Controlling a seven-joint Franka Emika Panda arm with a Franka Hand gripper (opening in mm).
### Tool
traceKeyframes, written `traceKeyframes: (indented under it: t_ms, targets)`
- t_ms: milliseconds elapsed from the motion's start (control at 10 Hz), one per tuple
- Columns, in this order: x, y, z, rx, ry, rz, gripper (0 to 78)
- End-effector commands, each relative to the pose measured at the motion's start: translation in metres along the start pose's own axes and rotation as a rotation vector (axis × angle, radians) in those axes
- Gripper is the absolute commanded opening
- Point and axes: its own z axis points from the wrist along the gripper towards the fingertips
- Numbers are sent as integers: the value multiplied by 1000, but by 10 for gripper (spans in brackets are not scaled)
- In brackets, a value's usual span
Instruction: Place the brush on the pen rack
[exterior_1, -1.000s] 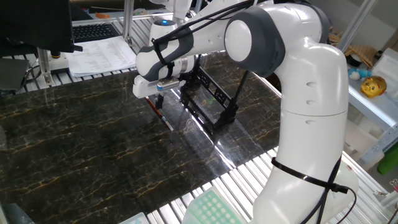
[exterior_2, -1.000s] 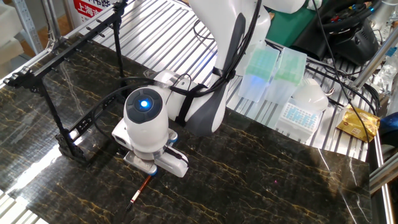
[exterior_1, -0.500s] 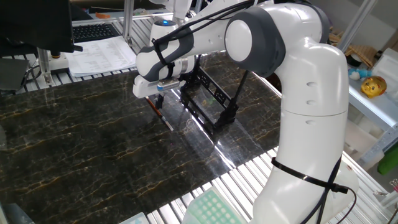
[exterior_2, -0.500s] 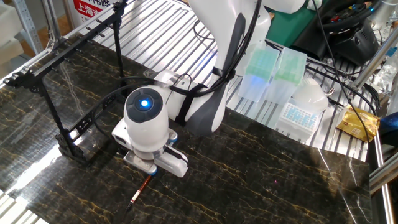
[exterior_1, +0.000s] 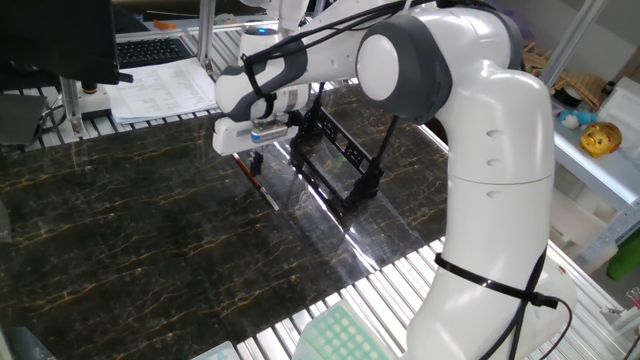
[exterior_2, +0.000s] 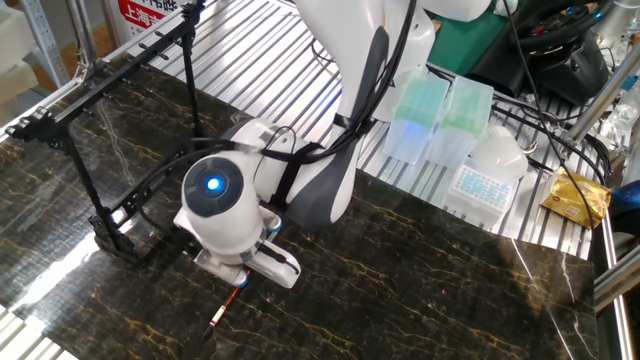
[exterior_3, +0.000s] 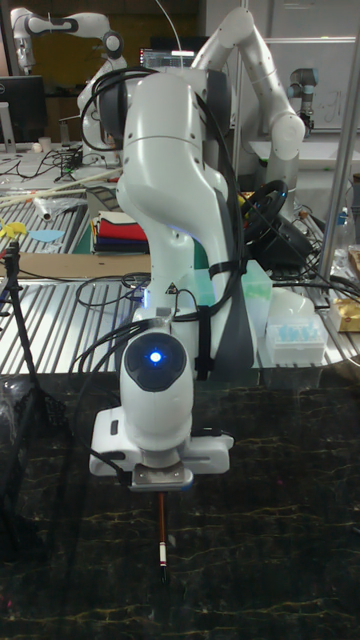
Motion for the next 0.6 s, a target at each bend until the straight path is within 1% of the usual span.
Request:
traceKeyframes:
  t_ms: [100, 200, 400, 600]
  targets:
    - [-1, 0, -1, 3, -35, 27, 0]
    - [-1, 0, -1, 7, -43, 38, 0]
    - [-1, 0, -1, 12, -95, 76, 0]
    - [-1, 0, -1, 20, -98, 72, 0]
